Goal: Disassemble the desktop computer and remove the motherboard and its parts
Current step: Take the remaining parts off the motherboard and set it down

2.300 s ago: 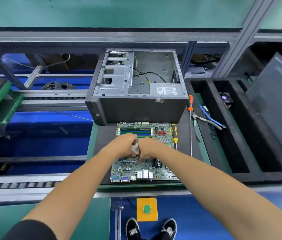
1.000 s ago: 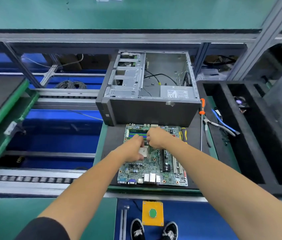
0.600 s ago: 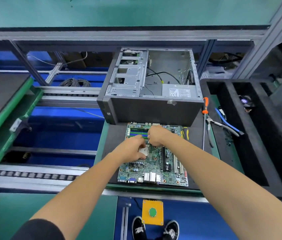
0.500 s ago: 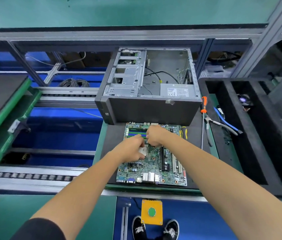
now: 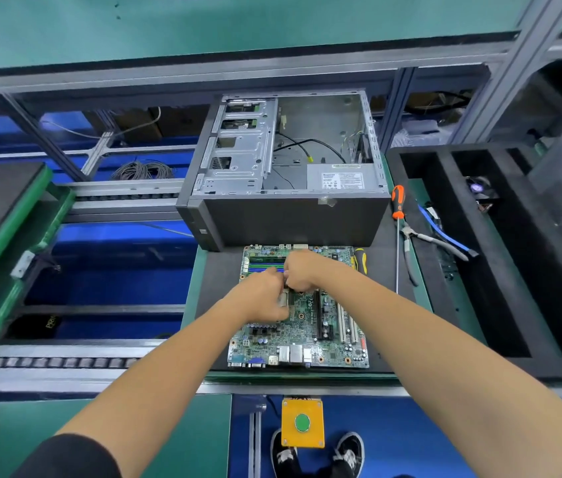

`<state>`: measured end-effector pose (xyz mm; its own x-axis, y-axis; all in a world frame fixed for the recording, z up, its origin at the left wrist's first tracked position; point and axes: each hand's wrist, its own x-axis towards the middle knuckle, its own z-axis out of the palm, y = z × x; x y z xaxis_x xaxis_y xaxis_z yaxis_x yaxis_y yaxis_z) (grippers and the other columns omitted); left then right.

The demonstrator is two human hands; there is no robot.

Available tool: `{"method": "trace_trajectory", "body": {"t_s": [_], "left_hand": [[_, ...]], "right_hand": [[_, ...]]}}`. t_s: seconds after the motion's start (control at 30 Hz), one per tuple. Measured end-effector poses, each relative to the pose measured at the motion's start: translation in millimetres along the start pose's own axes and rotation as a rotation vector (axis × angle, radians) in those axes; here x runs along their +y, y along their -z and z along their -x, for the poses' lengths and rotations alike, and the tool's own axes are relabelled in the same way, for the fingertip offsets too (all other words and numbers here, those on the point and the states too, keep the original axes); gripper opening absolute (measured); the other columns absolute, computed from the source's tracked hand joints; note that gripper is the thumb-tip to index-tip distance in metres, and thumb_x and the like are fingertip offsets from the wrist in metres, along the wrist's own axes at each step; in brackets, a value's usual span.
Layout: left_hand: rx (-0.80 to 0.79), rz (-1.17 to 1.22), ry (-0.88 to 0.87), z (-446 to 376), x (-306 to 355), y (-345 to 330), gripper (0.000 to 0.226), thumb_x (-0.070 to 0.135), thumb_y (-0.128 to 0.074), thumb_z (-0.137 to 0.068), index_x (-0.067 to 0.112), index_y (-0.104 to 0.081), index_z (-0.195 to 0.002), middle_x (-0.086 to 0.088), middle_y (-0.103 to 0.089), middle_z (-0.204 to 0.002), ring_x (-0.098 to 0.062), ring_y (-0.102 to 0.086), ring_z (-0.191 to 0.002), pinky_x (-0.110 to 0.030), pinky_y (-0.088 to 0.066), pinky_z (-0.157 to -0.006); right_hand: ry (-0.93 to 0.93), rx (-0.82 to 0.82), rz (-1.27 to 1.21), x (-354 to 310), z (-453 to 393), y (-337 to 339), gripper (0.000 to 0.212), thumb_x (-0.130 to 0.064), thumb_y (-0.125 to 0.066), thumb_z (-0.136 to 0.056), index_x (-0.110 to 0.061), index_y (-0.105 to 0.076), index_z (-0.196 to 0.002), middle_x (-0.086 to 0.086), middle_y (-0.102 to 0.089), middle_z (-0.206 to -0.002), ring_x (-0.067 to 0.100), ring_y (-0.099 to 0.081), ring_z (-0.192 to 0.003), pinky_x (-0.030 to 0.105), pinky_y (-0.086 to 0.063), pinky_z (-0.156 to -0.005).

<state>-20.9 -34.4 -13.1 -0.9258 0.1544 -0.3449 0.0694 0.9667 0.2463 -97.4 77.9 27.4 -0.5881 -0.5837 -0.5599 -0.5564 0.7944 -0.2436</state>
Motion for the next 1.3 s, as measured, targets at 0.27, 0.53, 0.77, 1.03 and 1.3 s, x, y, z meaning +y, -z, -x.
{"method": "trace_trajectory", "body": {"t_s": [0.27,0.53,0.77,1.03,1.3], "left_hand": [[-0.012,-0.056,0.118,-2,16,1,0.026,0.031,-0.064,-0.074,0.011,-0.051,-0.083,-0.005,-0.042,-0.091,-0.024,-0.049,-0.073,-0.033,-0.047,-0.066],[0.007,-0.026,0.197,-2,27,0,0.023,0.025,-0.064,-0.075,0.012,-0.045,-0.082,-0.008,-0.04,-0.094,-0.021,-0.047,-0.065,-0.03,-0.041,-0.058],[0.007,-0.034,0.133,-1,22,1,0.028,0.028,-0.067,-0.072,0.014,-0.044,-0.077,-0.006,-0.042,-0.089,-0.024,-0.049,-0.072,-0.031,-0.043,-0.062],[0.014,-0.052,0.051,3,18,2,0.021,0.023,-0.061,-0.073,0.008,-0.047,-0.069,-0.004,-0.041,-0.071,-0.025,-0.048,-0.074,-0.035,-0.044,-0.059],[0.004,0.001,-0.069,10,-10,0,0.042,0.036,-0.069,-0.078,0.012,-0.061,-0.111,-0.001,-0.046,-0.094,-0.024,-0.053,-0.088,-0.035,-0.045,-0.077]], "right_hand": [[0.022,-0.031,-0.068,2,3,4,0.019,-0.006,-0.047,-0.091,-0.005,-0.057,-0.076,0.008,-0.048,-0.056,0.025,-0.047,-0.062,0.025,-0.039,-0.055],[0.038,-0.064,-0.119,4,4,7,0.02,-0.001,-0.046,-0.088,-0.001,-0.062,-0.076,0.017,-0.064,-0.076,0.025,-0.051,-0.068,0.029,-0.044,-0.062],[0.045,-0.069,-0.126,6,3,5,0.025,-0.006,-0.046,-0.092,0.002,-0.069,-0.085,0.018,-0.068,-0.084,0.024,-0.053,-0.071,0.026,-0.042,-0.063],[0.061,-0.024,-0.063,5,7,2,0.035,-0.004,-0.046,-0.092,-0.011,-0.04,-0.058,0.007,-0.037,-0.056,0.02,-0.033,-0.055,0.028,-0.028,-0.048],[0.091,0.019,-0.057,8,10,-2,0.036,-0.013,-0.046,-0.098,-0.01,-0.046,-0.062,0.003,-0.043,-0.057,0.018,-0.037,-0.055,0.029,-0.033,-0.053]]}}
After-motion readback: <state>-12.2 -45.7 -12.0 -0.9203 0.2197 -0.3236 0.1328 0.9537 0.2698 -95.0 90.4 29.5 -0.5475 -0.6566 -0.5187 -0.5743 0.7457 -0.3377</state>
